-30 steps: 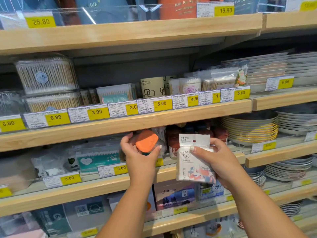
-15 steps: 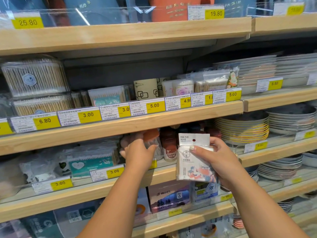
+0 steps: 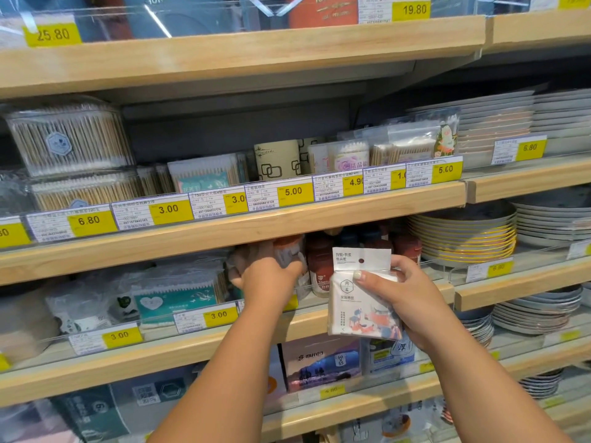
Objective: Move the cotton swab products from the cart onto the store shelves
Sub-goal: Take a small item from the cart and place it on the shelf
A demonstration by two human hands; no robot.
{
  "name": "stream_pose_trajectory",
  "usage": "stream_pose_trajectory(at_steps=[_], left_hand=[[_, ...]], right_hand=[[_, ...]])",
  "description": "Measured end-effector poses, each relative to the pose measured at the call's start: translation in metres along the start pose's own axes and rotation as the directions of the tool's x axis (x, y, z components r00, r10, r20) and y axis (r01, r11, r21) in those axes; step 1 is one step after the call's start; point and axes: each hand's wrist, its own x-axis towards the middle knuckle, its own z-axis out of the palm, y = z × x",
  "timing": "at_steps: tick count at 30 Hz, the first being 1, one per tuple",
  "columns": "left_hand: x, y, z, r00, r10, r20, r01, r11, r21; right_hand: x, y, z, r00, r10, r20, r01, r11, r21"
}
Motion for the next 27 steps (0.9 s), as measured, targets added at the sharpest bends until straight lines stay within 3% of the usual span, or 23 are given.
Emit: stream_pose_trajectory(at_steps=[5,8,10,12,14,17,21,27], left_hand=[[-0.008,-0.009,0.001,0.993,0.116,0.003,-0.117,0.993,0.012],[-0.021,-0.02,0.003,0.987,0.141,-0.08,-0.136,0.989,0.063],[-0.036,-0.033,0.007,0.963,0.186,-0.195,-0.206,0.974,-0.091],[-0.054,-0.041,0.0,0.927,0.254,-0.276,-0.342,0.873,-0.346],[-0.067,-0.043,-0.013,0.918,0.355,-0.177,-0.393,0.75,-0.532],[-0.076,-0.038,-0.031,0.875,0.479,0.067,-0.307,0.658,-0.688],[-0.082,-0.034,-0.056,0.873,0.486,0.037,-0.279,0.56,-0.78],[-0.085,-0.038,-0.095,0.867,0.476,-0.147,-0.405,0.503,-0.763]], right_hand=[[0.001,-0.002,0.002,1.0,-0.01,0.003,0.01,1.0,0.016],[0.0,-0.005,0.004,1.0,-0.025,0.011,0.024,1.0,0.015],[-0.001,-0.007,0.006,0.999,-0.044,0.02,0.044,0.999,-0.004],[-0.004,-0.013,0.01,0.996,-0.071,0.045,0.073,0.997,-0.023],[-0.007,-0.019,0.017,0.992,-0.103,0.078,0.104,0.994,-0.02],[-0.013,-0.032,0.033,0.977,-0.164,0.136,0.163,0.986,0.019],[-0.023,-0.046,0.053,0.955,-0.232,0.187,0.235,0.972,0.005],[-0.042,-0.084,0.061,0.847,-0.273,0.455,0.373,0.917,-0.143]])
